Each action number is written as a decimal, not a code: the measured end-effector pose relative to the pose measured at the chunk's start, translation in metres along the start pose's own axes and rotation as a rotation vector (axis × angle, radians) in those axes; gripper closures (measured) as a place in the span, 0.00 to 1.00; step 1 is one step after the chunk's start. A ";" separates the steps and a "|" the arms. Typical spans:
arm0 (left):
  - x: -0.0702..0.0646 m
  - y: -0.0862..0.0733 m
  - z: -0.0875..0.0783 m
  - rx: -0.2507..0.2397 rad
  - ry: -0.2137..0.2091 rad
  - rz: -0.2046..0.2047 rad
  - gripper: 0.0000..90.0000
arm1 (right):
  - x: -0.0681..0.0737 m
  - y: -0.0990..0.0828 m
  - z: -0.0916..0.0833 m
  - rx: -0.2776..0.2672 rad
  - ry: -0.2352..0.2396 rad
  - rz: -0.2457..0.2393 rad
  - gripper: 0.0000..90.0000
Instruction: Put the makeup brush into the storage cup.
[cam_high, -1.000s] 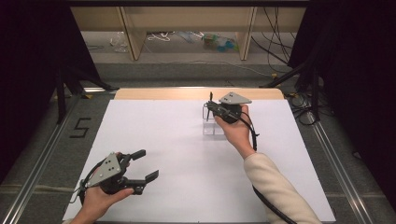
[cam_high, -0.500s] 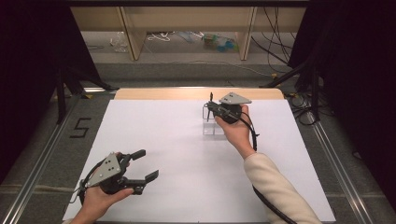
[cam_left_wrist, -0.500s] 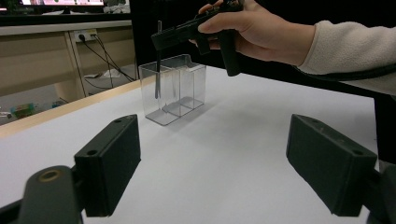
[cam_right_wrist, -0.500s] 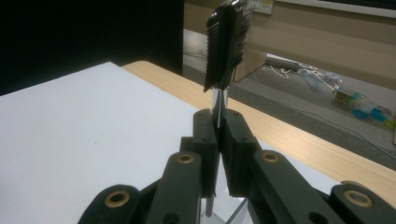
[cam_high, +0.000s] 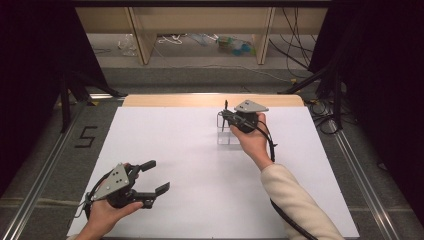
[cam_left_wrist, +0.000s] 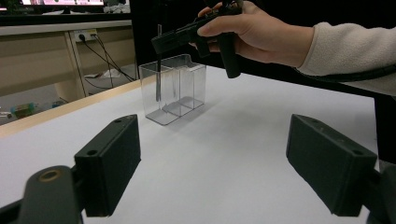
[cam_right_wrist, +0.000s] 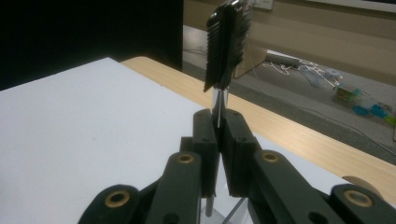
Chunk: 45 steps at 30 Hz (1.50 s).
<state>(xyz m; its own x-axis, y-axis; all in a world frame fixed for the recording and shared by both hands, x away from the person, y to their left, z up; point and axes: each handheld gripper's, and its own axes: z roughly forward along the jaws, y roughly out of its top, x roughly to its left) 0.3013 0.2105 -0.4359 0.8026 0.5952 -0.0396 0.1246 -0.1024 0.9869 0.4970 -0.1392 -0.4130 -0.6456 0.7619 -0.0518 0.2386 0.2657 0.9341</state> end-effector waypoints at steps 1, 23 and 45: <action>0.000 0.000 0.000 0.000 0.000 0.000 0.20 | 0.000 0.000 0.000 0.000 0.002 0.000 0.95; 0.000 0.000 0.000 0.000 0.000 0.001 0.20 | 0.000 -0.005 0.004 0.012 -0.003 0.001 0.95; 0.000 0.000 0.000 -0.002 0.002 -0.012 0.20 | 0.002 -0.007 0.006 0.032 0.014 0.006 0.93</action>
<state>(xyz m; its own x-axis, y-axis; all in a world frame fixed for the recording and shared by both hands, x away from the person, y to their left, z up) 0.3010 0.2105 -0.4359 0.7996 0.5983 -0.0512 0.1334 -0.0939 0.9866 0.4988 -0.1362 -0.4219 -0.6539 0.7554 -0.0412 0.2651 0.2798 0.9227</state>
